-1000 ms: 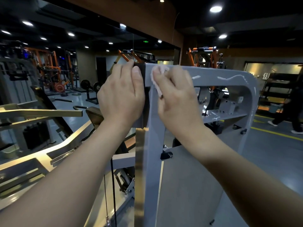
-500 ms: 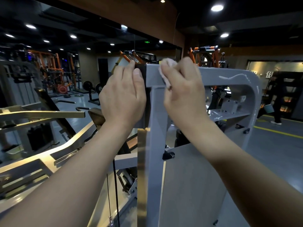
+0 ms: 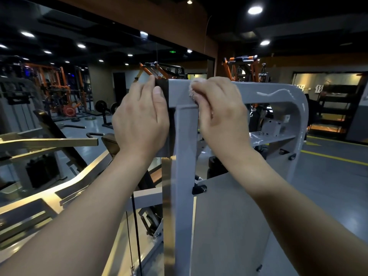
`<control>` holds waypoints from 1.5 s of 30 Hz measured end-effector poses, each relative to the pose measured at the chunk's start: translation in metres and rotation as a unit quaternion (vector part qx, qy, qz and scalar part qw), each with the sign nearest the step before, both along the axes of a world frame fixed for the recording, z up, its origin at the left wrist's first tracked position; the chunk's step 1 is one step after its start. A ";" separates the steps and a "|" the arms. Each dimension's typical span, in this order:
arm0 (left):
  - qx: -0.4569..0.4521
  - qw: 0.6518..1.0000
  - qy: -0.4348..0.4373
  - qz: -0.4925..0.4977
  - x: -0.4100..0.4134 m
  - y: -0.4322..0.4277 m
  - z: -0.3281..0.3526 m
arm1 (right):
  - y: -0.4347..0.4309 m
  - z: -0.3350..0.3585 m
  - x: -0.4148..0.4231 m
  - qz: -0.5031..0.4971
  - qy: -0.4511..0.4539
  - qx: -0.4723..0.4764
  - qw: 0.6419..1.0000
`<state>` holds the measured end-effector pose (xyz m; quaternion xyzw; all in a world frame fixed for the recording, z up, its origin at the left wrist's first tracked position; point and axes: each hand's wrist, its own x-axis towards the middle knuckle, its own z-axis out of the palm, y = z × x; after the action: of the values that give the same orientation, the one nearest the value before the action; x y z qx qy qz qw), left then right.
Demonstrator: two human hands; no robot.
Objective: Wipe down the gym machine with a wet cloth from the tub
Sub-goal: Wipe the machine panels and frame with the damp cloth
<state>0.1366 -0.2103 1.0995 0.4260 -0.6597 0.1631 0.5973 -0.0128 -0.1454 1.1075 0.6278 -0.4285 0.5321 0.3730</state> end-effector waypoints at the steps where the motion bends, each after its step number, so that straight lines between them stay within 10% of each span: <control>1: 0.000 1.000 0.001 0.002 0.000 0.000 0.000 | 0.000 0.001 0.004 0.005 -0.017 -0.004 1.000; 45: -0.003 0.992 0.076 -0.099 -0.003 0.024 0.019 | 0.001 -0.019 -0.026 -0.048 0.031 0.029 0.998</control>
<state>0.1333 -0.1860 1.1188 0.3678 -0.6505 0.0725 0.6606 -0.0383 -0.1445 1.0885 0.6333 -0.4614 0.4811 0.3931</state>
